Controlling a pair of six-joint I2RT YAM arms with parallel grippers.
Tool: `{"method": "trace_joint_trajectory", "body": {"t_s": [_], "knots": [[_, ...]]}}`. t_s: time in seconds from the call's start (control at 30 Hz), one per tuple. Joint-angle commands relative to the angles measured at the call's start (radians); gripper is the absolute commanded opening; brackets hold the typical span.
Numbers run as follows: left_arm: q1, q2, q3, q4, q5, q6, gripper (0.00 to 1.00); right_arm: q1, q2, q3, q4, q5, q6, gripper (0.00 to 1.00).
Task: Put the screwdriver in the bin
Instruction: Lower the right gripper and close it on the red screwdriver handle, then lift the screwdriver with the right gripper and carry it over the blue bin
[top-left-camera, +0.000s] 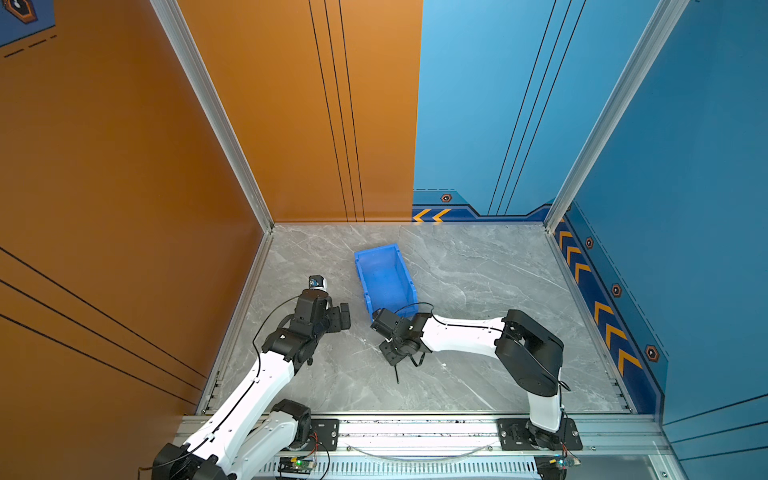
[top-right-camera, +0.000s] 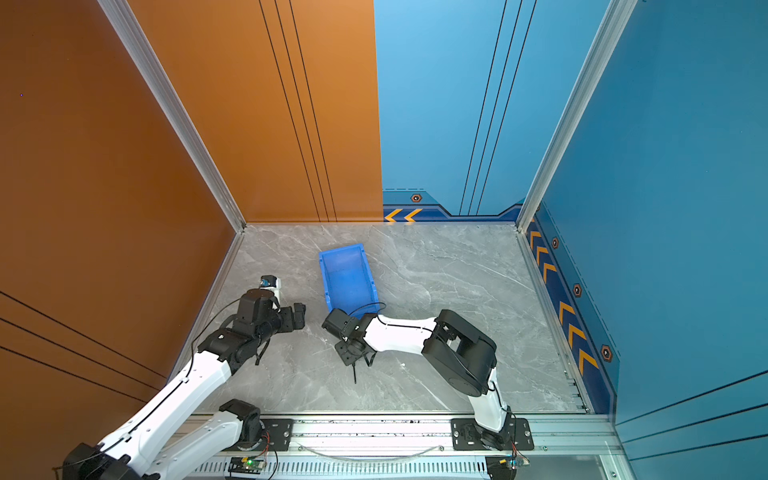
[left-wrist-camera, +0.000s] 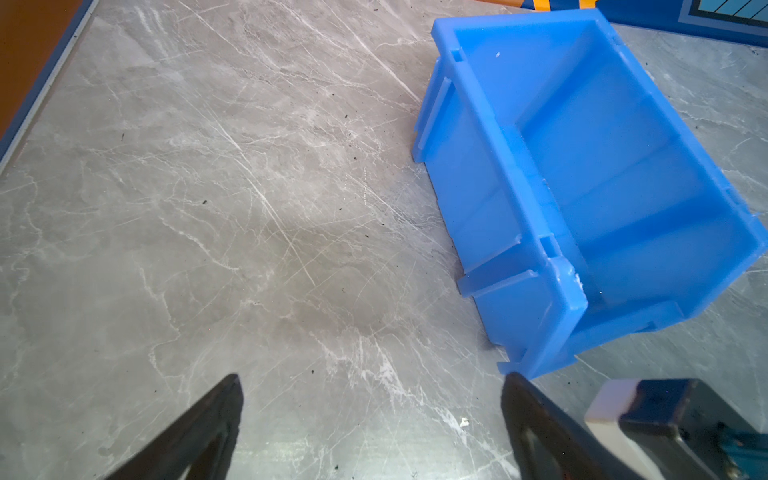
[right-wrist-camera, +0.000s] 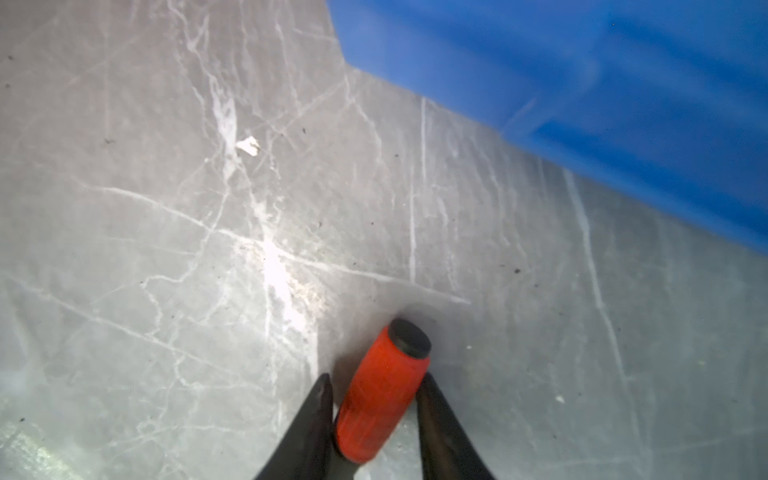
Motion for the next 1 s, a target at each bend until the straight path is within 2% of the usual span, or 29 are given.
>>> {"method": "trace_joint_trajectory", "body": {"t_s": [0.0, 0.23, 0.37, 0.6, 0.7, 0.97], "knots": [[-0.012, -0.012, -0.017, -0.009, -0.048, 0.021, 0.98, -0.014, 0.016, 0.001, -0.029, -0.006, -0.017, 0.28], [-0.013, -0.015, -0.003, -0.01, -0.062, 0.041, 0.98, -0.025, -0.015, 0.002, -0.034, 0.029, -0.035, 0.07], [-0.012, -0.016, 0.001, 0.005, -0.05, 0.047, 0.98, -0.026, -0.074, 0.008, -0.045, 0.076, -0.028, 0.0], [-0.013, 0.004, 0.02, 0.043, 0.057, 0.111, 0.98, -0.043, -0.171, 0.084, -0.082, 0.145, -0.033, 0.0], [-0.018, -0.005, 0.018, 0.08, 0.154, 0.15, 0.98, -0.072, -0.177, 0.152, -0.103, 0.156, -0.043, 0.0], [-0.052, -0.051, 0.002, 0.15, 0.343, 0.205, 0.98, -0.175, -0.049, 0.42, -0.158, 0.154, -0.067, 0.0]]}}
